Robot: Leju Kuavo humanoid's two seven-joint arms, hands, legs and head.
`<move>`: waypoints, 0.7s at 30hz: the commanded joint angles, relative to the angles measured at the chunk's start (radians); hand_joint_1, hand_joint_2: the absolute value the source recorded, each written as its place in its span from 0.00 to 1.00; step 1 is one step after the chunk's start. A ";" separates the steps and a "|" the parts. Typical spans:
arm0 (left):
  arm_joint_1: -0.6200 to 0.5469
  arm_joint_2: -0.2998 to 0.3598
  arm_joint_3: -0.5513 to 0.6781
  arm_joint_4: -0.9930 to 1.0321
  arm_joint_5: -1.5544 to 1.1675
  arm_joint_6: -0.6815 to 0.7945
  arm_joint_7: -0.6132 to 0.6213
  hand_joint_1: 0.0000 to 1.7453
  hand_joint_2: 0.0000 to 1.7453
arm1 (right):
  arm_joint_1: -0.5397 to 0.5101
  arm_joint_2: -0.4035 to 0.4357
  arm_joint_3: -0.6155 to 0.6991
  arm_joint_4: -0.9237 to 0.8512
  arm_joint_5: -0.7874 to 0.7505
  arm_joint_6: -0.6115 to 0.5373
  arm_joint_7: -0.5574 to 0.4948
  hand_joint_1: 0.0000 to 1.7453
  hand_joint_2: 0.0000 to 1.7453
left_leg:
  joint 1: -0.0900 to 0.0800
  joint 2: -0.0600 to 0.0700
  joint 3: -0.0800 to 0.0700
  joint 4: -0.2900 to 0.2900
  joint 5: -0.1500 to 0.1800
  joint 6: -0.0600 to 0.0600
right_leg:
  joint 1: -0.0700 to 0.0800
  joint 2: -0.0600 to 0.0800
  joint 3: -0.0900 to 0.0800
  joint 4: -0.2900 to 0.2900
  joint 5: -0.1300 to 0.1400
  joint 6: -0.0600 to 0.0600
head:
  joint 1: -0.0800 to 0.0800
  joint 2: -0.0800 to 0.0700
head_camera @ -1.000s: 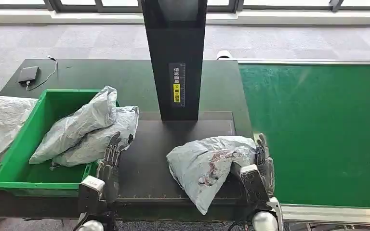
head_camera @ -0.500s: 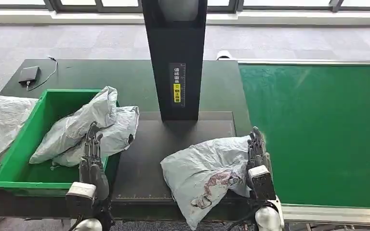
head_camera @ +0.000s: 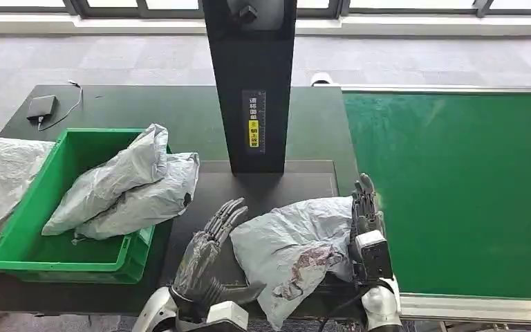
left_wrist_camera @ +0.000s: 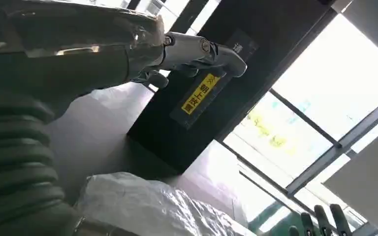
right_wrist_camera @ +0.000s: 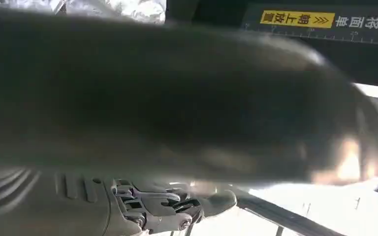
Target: Moved the parcel from conveyor to table for the left to box.
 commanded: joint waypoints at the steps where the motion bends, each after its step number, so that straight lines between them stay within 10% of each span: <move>1: -0.117 0.049 -0.153 0.348 -0.040 -0.032 0.020 0.00 1.00 | 0.288 -0.115 0.227 -0.690 -0.106 -0.167 -0.036 0.00 1.00 | -0.001 -0.007 0.001 -0.002 0.000 0.000 | -0.001 -0.008 0.003 -0.001 -0.003 -0.001 | 0.000 0.000; 21: -0.139 0.033 -0.143 0.393 -0.042 -0.012 0.005 0.00 1.00 | 0.315 -0.089 0.205 -0.746 -0.083 -0.129 -0.036 0.00 1.00 | -0.001 0.001 0.004 -0.002 -0.004 -0.001 | 0.000 0.000 0.003 -0.002 -0.002 -0.001 | 0.000 0.000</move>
